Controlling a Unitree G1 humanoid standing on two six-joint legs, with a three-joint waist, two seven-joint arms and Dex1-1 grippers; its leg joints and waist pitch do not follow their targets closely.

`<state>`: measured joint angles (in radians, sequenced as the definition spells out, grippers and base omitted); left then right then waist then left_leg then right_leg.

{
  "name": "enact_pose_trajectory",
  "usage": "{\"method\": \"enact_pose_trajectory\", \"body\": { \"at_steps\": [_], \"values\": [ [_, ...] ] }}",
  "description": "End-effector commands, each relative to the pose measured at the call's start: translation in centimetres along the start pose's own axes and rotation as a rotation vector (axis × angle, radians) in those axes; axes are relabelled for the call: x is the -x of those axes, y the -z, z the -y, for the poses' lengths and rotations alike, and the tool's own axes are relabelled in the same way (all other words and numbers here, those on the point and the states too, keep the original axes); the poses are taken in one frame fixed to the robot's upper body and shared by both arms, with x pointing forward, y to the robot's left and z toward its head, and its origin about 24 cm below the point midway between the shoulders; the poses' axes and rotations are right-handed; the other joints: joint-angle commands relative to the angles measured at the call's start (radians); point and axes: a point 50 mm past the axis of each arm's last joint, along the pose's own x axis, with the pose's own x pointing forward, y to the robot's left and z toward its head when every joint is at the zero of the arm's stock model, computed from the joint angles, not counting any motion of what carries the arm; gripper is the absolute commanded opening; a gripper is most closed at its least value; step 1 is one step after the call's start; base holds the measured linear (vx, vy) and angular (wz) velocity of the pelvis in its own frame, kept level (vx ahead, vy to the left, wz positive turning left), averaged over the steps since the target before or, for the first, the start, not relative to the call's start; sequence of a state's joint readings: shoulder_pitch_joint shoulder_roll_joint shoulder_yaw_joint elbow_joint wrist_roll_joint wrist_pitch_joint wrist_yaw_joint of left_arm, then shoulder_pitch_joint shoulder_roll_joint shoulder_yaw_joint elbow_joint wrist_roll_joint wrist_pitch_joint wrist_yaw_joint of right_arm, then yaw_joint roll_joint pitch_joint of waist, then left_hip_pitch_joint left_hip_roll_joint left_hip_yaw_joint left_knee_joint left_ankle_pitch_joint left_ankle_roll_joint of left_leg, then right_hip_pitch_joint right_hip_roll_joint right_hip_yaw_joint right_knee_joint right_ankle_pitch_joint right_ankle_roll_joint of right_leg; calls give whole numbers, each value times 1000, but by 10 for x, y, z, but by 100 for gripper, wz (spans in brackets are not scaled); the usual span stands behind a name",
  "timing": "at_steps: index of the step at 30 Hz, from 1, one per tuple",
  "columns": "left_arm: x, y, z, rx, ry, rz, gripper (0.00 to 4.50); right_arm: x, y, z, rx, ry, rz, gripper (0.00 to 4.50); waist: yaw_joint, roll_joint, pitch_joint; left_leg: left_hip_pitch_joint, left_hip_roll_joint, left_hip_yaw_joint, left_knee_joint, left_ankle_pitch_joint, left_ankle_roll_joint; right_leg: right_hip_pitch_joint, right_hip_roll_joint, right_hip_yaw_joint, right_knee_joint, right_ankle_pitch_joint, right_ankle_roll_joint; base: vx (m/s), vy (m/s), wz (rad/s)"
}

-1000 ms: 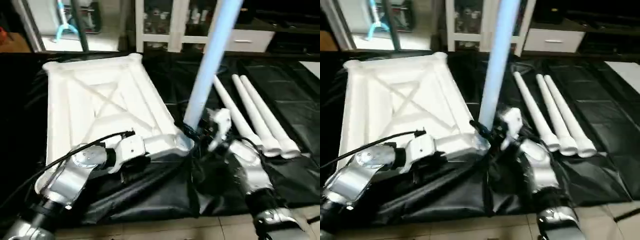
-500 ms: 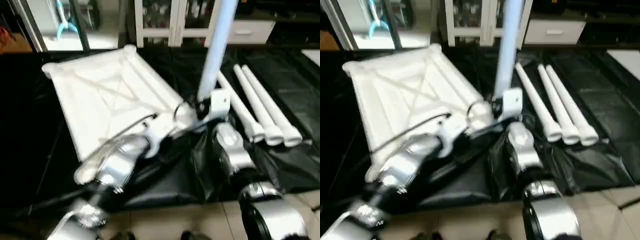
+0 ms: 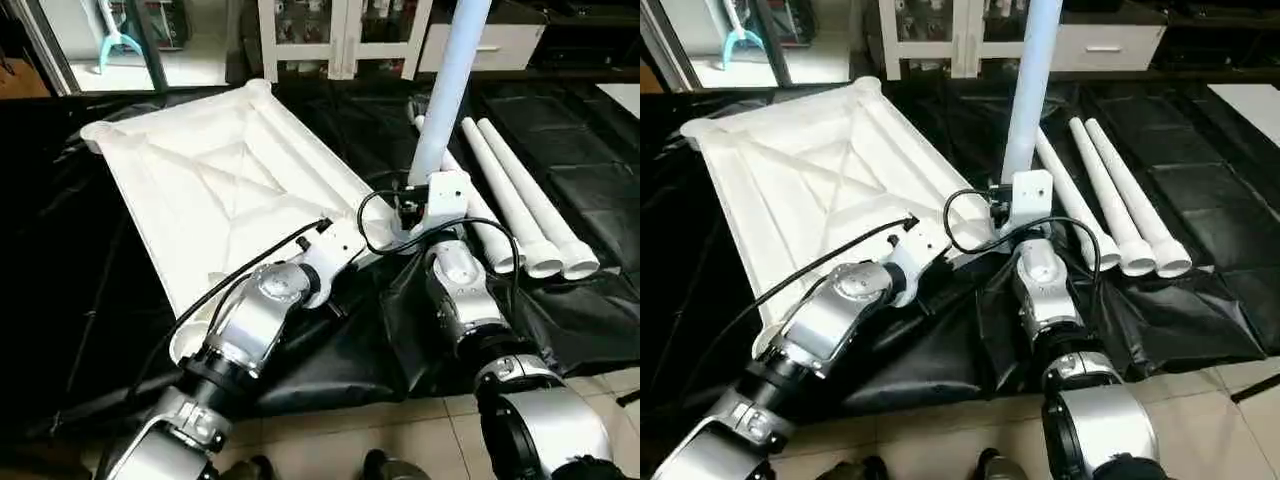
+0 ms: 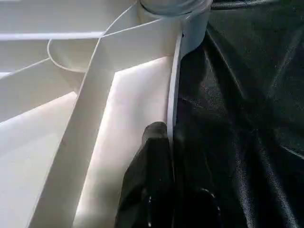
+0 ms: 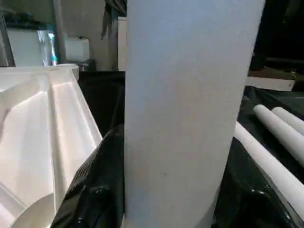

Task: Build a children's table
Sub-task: Insert table leg to table base

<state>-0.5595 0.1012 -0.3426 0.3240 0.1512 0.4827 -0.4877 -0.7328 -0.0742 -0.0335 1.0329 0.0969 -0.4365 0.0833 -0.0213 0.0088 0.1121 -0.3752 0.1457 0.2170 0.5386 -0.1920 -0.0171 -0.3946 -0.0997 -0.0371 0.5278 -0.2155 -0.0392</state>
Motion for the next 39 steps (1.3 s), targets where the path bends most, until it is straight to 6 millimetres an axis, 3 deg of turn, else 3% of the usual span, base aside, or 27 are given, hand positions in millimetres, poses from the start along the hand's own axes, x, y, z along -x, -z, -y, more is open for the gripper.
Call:
{"method": "enact_pose_trajectory", "body": {
  "at_steps": [1,2,4,6,9,10,11,12,14,17,19,21,22,23,26,29,30,32,33,36,39],
  "values": [
    [19,16,-43,9,-226,-38,0,26,40,-6,-49,-79,-135,185,0,-13,-54,20,85,-44,-67,-334,64,13,-69,38,-59,-318,-135,0,0,0],
    [20,17,-43,7,-216,-42,0,26,38,-6,-70,-111,-124,185,2,-9,-55,22,86,-44,-68,-337,62,12,-65,36,-58,-331,-135,0,0,0],
    [21,19,-44,6,-213,-46,0,26,35,-6,-108,-179,-98,185,1,-10,-54,25,86,-42,-65,-358,57,7,-60,36,-56,-334,-136,0,0,0],
    [21,19,-45,4,-210,-47,0,25,32,-4,-113,-186,-76,241,0,-8,-58,24,87,-43,-65,-348,53,10,-58,34,-51,-312,-147,0,0,0],
    [21,19,-44,0,-198,-45,0,25,27,-3,-128,-232,-38,264,0,-4,-61,21,86,-42,-62,-338,62,13,-59,34,-48,-289,-157,0,0,0],
    [21,19,-44,-2,-194,-45,0,25,26,-3,-131,-244,-30,273,-10,-6,-62,-1,87,-49,-63,-304,64,31,-62,31,-38,-268,-161,-22,4,-25],
    [21,19,-44,-2,-194,-45,0,25,26,-3,-131,-244,-30,281,-18,-4,-71,-16,90,-57,-65,-259,67,42,-57,22,-25,-222,-169,-22,4,-25],
    [21,19,-44,-3,-192,-45,0,25,25,-3,-134,-252,-25,289,-22,-3,-73,-16,92,-59,-64,-255,70,41,-56,19,-24,-213,-173,6,20,-27],
    [24,22,-42,-15,-148,-45,0,28,19,-1,-157,-333,15,308,-29,-3,-81,-3,89,-52,-49,-268,91,28,-54,20,-23,-172,-211,53,13,-13],
    [26,25,-39,-29,-114,-47,0,30,16,2,-137,-372,30,333,-21,0,-79,9,90,-40,-41,-246,121,13,-51,26,-27,-154,-233,37,-10,3],
    [27,27,-37,-38,-88,-45,0,31,15,5,-124,-384,39,343,-15,-1,-80,11,89,-34,-34,-201,136,10,-50,28,-20,-102,-250,61,-24,9],
    [30,30,-34,-57,-44,-37,0,33,11,12,-107,-388,54,343,-7,-2,-85,12,88,-30,-27,-163,155,13,-50,32,-11,-60,-262,63,-27,7],
    [30,30,-34,-57,-44,-37,0,33,11,12,-107,-388,54,343,-4,-2,-90,4,86,-31,-24,-109,171,24,-50,29,0,-15,-267,0,0,0],
    [34,35,-32,-74,-7,-39,0,34,6,19,-109,-378,78,343,4,-1,-93,11,87,-28,-18,-63,187,21,-48,29,6,34,-275,55,-25,-1],
    [39,42,-30,-99,44,-41,0,35,-1,26,-115,-382,99,343,11,-5,-92,6,84,-28,-13,-18,218,26,-46,28,14,67,-279,0,0,0],
    [46,49,-28,-130,95,-52,0,38,-7,29,-100,-422,105,343,11,-4,-87,8,86,-28,-16,-69,199,24,-47,27,6,-12,-268,0,0,0],
    [49,53,-27,-145,120,-59,0,40,-9,31,-88,-449,105,343,12,-5,-81,9,86,-30,-22,-140,163,22,-45,28,-6,-124,-242,0,0,0],
    [57,59,-25,-178,178,-44,0,46,-14,37,-76,-517,92,343,12,-5,-77,15,89,-32,-29,-212,124,16,-44,29,-14,-220,-211,0,0,0],
    [59,61,-25,-181,190,-43,0,47,-16,40,-77,-533,89,375,13,-6,-76,19,89,-33,-32,-237,104,14,-42,30,-18,-251,-200,0,0,0],
    [65,61,-21,-196,246,-2,0,53,-23,48,-126,-624,60,385,14,-5,-76,22,88,-31,-34,-260,78,11,-38,34,-18,-256,-189,0,0,0],
    [69,59,-17,-200,288,28,0,57,-28,51,-140,-693,35,411,17,-9,-78,21,88,-29,-33,-233,88,12,-37,35,-14,-222,-191,0,0,0]
  ]
}}
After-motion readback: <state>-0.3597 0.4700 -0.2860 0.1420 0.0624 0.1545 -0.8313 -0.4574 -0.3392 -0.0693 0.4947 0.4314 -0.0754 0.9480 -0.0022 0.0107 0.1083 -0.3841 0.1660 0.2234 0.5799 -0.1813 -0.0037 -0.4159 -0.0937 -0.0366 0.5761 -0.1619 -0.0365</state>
